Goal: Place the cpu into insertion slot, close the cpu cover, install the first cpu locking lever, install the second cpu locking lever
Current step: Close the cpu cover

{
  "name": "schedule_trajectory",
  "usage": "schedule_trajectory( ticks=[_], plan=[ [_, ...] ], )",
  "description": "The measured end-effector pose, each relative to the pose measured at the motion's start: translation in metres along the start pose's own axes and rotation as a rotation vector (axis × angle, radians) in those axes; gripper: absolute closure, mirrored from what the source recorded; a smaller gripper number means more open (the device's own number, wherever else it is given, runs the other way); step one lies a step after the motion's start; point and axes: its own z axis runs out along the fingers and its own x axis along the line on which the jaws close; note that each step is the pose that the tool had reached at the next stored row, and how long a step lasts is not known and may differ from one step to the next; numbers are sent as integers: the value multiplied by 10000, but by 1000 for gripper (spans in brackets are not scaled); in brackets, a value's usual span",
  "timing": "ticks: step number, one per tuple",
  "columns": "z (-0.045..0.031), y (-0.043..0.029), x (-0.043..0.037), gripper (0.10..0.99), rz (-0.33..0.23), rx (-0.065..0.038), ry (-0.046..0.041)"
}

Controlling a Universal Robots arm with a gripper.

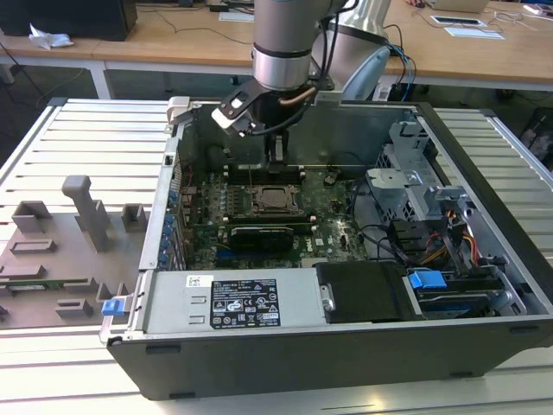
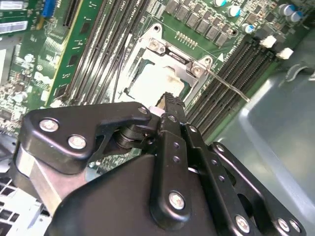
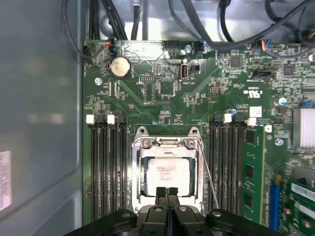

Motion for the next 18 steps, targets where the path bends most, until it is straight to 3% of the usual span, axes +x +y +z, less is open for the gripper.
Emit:
schedule_trajectory(
  ticks=[2,3,4,8,11,18],
  plan=[
    [-79,1,-1,980,0,1,-1],
    [-178,1,-3,980,0,0,0],
    [-219,1,-3,980,0,0,1],
    [-304,2,-5,980,0,1,-2],
    [-342,2,-5,980,0,0,-1],
    [-347,2,-5,980,0,0,-1]
  ],
)
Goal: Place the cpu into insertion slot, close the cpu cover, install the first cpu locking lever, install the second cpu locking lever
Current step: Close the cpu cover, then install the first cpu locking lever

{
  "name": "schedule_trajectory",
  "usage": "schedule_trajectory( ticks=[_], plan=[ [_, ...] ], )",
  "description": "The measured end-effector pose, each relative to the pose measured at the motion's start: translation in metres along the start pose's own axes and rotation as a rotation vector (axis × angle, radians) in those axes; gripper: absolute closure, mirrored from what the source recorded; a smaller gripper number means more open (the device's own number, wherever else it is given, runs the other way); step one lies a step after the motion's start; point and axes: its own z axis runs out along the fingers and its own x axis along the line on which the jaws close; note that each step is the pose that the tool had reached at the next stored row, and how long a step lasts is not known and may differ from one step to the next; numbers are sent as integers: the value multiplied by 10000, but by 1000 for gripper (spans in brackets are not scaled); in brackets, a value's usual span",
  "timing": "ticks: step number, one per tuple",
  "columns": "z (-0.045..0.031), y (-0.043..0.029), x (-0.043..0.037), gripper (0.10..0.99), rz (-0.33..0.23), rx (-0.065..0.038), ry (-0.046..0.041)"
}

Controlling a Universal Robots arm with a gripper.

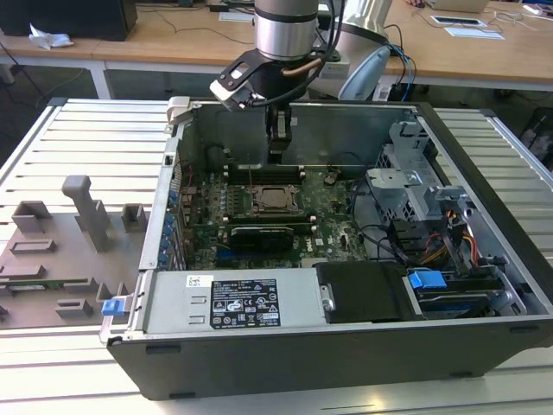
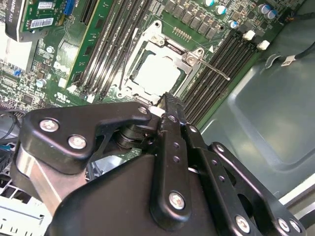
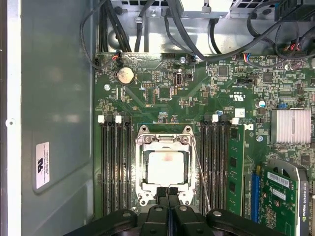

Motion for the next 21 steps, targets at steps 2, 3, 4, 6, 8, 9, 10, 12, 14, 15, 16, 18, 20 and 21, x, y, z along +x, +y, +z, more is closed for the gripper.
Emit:
schedule_trajectory(
  ticks=[2,3,4,6,8,9,10,12,14,15,16,18,20,21],
  plan=[
    [0,0,0,980,0,0,0],
    [-1,0,0,980,0,0,0],
    [-1,0,0,980,0,1,0],
    [-2,0,0,980,0,1,0],
    [-2,0,0,980,-345,-4,1],
    [-3,1,0,980,-618,-8,1],
    [-2,0,0,980,-797,-11,3],
    [-3,0,0,980,-1304,-19,3],
    [-2,0,0,980,-2035,-30,7],
    [-2,0,0,980,-2322,-35,7],
    [-2,0,0,980,-2552,-38,8],
    [-2,0,0,980,-3064,-46,11],
    [-2,0,0,980,-3472,-52,12],
    [-2,0,0,980,-3839,-58,13]
  ],
)
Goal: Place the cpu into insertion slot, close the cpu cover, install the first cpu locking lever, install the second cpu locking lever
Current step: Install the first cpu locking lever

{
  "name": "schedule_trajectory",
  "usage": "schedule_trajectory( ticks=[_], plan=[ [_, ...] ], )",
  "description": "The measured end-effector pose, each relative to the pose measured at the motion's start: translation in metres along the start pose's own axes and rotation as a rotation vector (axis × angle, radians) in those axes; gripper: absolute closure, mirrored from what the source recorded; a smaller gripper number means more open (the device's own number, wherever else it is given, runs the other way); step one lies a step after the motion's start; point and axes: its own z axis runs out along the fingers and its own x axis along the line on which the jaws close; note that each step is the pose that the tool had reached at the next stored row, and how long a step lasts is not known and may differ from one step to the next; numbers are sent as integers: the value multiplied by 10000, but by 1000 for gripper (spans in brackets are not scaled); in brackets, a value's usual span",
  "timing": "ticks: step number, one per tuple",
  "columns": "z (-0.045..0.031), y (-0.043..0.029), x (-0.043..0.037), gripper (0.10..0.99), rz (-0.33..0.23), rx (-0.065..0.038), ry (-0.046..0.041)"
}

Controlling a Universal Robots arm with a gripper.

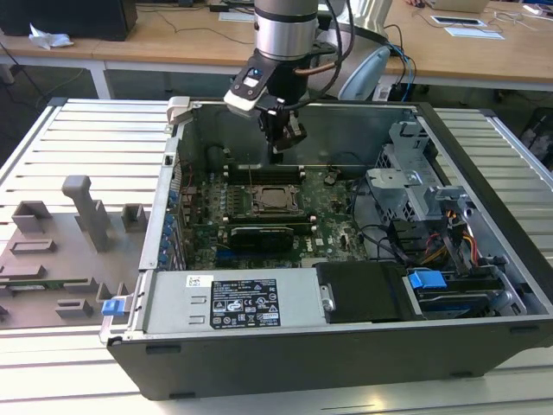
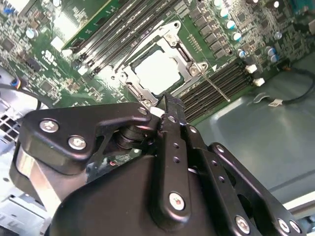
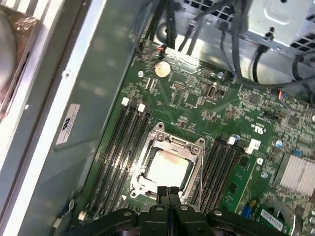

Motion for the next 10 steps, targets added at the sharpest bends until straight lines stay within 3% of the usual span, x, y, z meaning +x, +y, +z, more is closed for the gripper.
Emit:
schedule_trajectory(
  ticks=[10],
  plan=[
    [0,0,0,980,-1818,-28,6]
  ],
)
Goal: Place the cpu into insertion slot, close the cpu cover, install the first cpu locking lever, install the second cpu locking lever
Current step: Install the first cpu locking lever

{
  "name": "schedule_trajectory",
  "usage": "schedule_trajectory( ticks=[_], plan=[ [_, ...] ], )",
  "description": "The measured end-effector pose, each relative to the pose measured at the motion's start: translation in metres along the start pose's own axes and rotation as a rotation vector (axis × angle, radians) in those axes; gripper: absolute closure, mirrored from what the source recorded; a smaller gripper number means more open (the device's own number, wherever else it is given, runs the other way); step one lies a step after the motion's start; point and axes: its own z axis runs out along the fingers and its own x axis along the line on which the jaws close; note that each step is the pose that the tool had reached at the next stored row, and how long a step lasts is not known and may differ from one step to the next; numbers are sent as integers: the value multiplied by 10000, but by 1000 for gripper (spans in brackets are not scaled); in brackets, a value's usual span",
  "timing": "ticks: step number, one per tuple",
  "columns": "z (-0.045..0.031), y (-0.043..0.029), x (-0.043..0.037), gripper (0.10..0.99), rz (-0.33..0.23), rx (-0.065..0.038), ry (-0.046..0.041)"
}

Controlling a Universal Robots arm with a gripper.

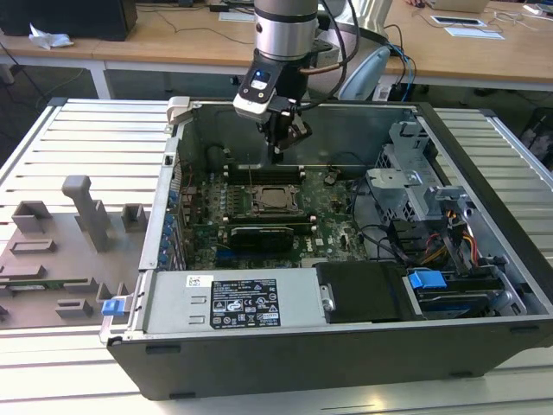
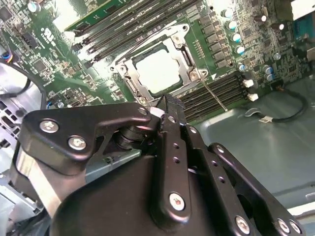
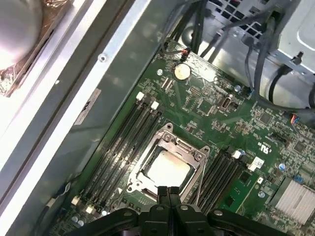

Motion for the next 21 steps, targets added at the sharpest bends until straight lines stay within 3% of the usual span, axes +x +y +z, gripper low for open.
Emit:
schedule_trajectory(
  ticks=[1,2,3,21],
  plan=[
    [0,-1,1,980,-195,-3,1],
    [0,-1,1,980,-837,-12,3],
    [0,-1,1,980,-1086,-16,3],
    [0,-1,1,980,-3675,-57,13]
  ],
)
